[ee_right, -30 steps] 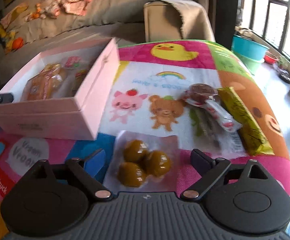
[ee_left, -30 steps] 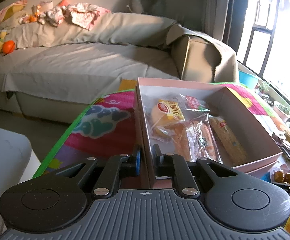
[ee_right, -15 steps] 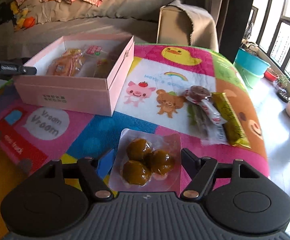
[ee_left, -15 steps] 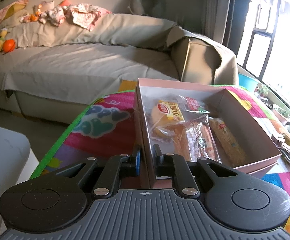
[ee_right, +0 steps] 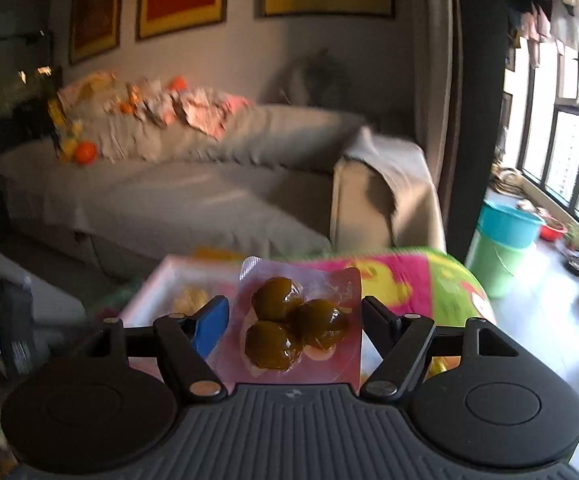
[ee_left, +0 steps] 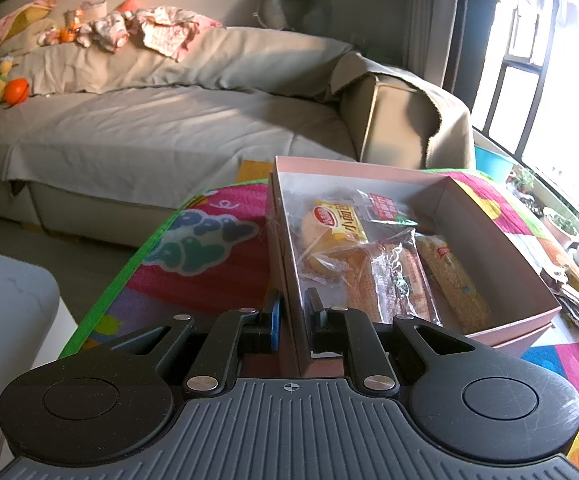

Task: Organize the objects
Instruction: 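Carry the brown-ball tray into the pink box with the right tool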

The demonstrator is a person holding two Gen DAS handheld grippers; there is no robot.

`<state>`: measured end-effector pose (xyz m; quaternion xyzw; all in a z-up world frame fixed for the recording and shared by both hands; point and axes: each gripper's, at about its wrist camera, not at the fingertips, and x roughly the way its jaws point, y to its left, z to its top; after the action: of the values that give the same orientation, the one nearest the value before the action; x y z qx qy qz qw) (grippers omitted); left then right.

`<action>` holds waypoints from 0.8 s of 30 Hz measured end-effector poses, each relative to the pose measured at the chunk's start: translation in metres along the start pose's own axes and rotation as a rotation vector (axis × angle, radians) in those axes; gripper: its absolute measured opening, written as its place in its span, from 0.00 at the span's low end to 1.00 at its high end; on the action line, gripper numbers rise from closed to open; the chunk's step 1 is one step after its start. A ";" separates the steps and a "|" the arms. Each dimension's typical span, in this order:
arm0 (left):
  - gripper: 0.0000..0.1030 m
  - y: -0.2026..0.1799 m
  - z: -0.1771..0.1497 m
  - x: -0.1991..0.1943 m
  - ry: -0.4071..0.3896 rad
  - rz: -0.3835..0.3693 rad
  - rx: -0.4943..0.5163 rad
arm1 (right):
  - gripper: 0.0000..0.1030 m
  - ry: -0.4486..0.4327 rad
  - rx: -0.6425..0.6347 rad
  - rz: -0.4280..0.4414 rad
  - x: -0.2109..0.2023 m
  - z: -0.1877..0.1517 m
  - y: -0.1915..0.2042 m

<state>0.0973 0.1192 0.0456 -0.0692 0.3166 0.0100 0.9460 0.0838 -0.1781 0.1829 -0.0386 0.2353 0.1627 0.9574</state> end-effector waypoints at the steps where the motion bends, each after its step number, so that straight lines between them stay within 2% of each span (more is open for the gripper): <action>1: 0.14 0.000 0.000 0.000 0.000 0.000 -0.001 | 0.71 -0.003 0.001 0.012 0.006 0.006 0.002; 4: 0.15 -0.001 0.000 0.000 0.000 -0.003 0.000 | 0.71 0.028 0.021 0.042 0.036 0.018 0.011; 10: 0.15 -0.001 0.000 0.000 -0.004 -0.008 0.003 | 0.71 0.144 0.066 0.067 0.100 0.011 0.028; 13: 0.15 0.000 -0.001 0.000 -0.005 -0.010 0.002 | 0.71 0.136 0.093 0.083 0.114 0.015 0.035; 19: 0.15 0.000 0.000 0.000 -0.006 -0.010 0.002 | 0.71 0.057 0.135 0.103 0.132 0.037 0.041; 24: 0.15 0.000 -0.001 0.000 -0.009 -0.012 0.002 | 0.80 0.067 0.176 0.120 0.142 0.036 0.035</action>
<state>0.0970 0.1194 0.0448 -0.0701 0.3118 0.0044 0.9476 0.2070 -0.0983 0.1486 0.0546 0.2824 0.1969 0.9373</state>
